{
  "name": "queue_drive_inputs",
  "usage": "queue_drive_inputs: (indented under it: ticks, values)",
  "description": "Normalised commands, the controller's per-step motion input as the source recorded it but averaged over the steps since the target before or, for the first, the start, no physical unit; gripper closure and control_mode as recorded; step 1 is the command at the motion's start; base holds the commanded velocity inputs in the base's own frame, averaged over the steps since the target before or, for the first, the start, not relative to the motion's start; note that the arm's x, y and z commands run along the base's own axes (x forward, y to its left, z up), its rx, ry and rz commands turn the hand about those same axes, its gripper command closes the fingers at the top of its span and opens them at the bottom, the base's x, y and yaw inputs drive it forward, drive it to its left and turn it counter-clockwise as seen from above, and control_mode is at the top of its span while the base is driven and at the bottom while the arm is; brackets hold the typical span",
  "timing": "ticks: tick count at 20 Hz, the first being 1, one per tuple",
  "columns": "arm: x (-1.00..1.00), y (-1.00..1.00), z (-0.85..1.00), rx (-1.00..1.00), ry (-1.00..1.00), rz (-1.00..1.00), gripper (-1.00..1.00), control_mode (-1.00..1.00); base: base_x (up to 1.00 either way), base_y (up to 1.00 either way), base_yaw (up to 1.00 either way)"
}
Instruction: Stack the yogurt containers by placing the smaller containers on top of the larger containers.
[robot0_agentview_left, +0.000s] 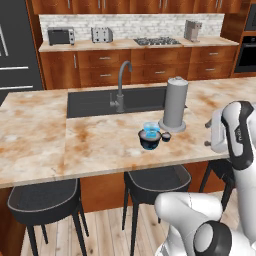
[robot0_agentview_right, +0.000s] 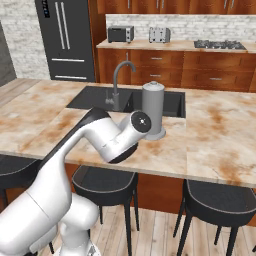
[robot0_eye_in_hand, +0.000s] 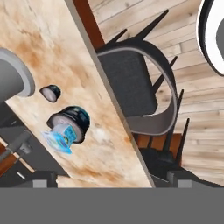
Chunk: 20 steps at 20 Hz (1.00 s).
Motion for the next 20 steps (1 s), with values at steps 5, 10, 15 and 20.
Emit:
queue_drive_inputs:
  ticks: [5, 10, 15, 20]
  values:
    - [0.00, 0.04, -0.07, -0.01, 0.00, 0.11, -1.00, -1.00, 0.00, 0.00, 0.00]
    - [0.00, 0.10, -0.10, 0.00, -0.02, 0.00, -1.00, -1.00, 0.00, 0.00, 0.00]
    - [0.11, 0.07, -0.12, 0.00, 0.00, -0.01, -1.00, -1.00, 0.00, 0.00, 0.00]
    - [0.36, 0.05, -0.18, 0.00, 0.00, 0.00, -1.00, -1.00, 0.00, 0.00, 0.00]
